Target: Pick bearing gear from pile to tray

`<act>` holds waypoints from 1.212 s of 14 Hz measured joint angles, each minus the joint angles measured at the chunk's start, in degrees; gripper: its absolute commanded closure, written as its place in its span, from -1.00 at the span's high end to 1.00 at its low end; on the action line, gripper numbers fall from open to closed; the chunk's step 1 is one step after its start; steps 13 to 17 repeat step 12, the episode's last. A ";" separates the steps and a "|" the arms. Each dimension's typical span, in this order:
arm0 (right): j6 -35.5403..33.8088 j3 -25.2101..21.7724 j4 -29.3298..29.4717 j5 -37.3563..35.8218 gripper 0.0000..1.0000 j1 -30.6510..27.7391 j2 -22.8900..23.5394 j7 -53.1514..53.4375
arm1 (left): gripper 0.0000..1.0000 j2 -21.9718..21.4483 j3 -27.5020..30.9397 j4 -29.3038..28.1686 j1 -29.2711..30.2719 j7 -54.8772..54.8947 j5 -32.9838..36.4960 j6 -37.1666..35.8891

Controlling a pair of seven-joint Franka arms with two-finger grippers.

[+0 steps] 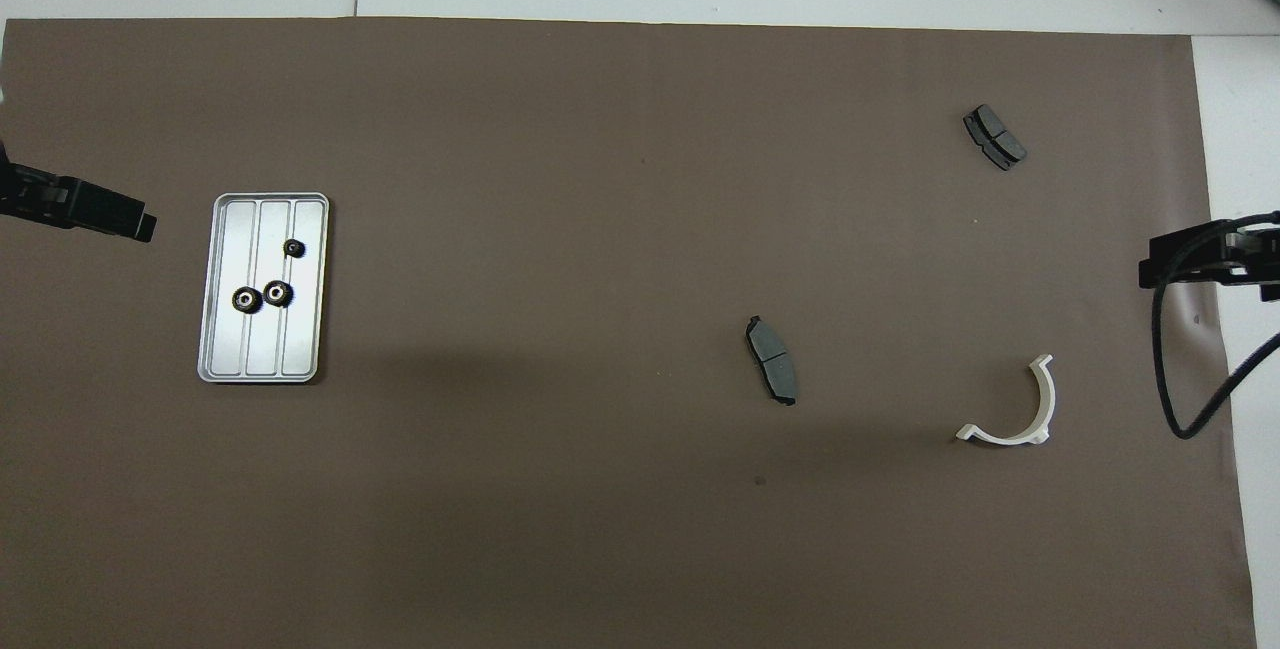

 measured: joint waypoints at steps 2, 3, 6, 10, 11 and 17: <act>0.12 0.00 0.00 0.00 1.00 0.05 0.00 0.00 | 1.00 -0.27 0.06 0.00 0.01 -0.42 1.43 -0.02; 0.13 0.00 0.00 0.00 1.00 0.06 0.00 0.00 | 1.00 -0.33 0.15 -0.01 0.02 -0.67 1.57 -0.03; 0.18 0.00 0.00 0.00 1.00 0.18 0.00 0.00 | 1.00 -0.37 0.55 -0.05 0.13 -1.71 1.70 -0.03; 0.15 -0.09 0.00 0.00 1.00 0.02 0.00 0.00 | 1.00 -0.82 1.05 -1.24 0.31 -2.34 1.77 -0.07; 0.15 -0.08 0.00 0.00 1.00 0.03 0.00 0.00 | 1.00 -1.23 1.16 -2.16 0.68 -2.38 1.78 -0.08; 0.15 -0.07 0.00 0.00 1.00 0.03 0.00 0.00 | 1.00 -1.57 1.21 -2.89 1.10 -2.38 1.78 -0.08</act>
